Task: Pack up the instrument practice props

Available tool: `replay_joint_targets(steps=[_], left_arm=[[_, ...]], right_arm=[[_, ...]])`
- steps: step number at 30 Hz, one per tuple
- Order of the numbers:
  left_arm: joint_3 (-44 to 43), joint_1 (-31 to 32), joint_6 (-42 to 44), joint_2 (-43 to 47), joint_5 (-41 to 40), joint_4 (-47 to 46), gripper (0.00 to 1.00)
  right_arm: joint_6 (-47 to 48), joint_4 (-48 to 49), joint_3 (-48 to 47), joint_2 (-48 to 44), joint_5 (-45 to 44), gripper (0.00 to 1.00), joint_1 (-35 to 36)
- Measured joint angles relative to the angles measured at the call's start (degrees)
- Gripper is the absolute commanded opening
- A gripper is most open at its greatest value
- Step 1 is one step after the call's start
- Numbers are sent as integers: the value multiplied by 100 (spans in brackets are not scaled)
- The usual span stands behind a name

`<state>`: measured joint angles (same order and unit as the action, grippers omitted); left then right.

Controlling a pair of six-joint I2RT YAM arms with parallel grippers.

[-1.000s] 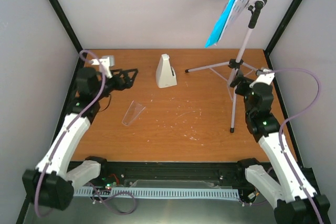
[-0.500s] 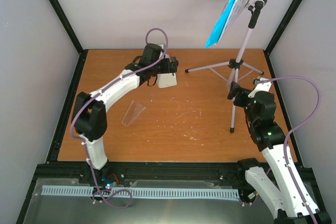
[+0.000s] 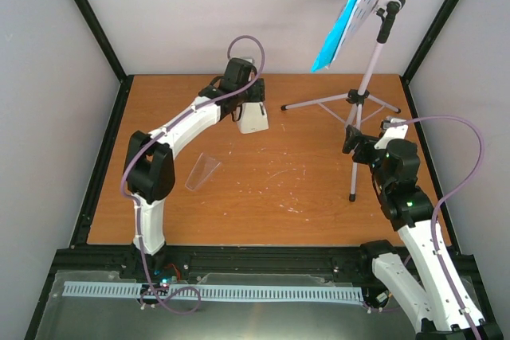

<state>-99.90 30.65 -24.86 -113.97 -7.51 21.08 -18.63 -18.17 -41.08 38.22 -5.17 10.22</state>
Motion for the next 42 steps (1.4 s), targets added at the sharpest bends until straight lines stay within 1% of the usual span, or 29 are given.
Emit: replay_joint_targets(steps=[1,4,6,10,11,12,16,22,25,28,37,40,42], left_arm=[[-81,0,35,-46,-33,4,63],[-249,0,140,-170,-157,42,60],[-275,0,179,-214,-219,66,55],[-341,0,293,-278,-348,164,38],[-382,0,328,-297,-378,188,37],[-426,0,380,-317,-407,203,38],[-584,2,461,-409,-511,280,47],[-673,0,562,-546,-485,284,49],[-678,0,662,-566,-461,284,54],[-678,0,789,-625,-411,286,55],[-675,-2,1248,-682,-428,236,36],[-621,0,1482,-662,-343,160,31],[-444,0,1753,-570,-205,37,31]], right_arm=[[13,0,0,9,13,100,0],[24,0,9,13,33,100,-2],[26,0,11,13,33,100,-2],[35,0,11,13,46,100,0],[37,0,11,13,52,100,0],[39,2,11,13,57,100,-2],[46,37,13,13,116,100,0],[79,61,15,31,160,100,-2],[83,92,15,52,184,100,-2],[83,103,15,68,216,100,0],[85,120,33,107,260,100,0],[105,122,33,125,278,100,0],[133,127,35,125,308,100,-2]])
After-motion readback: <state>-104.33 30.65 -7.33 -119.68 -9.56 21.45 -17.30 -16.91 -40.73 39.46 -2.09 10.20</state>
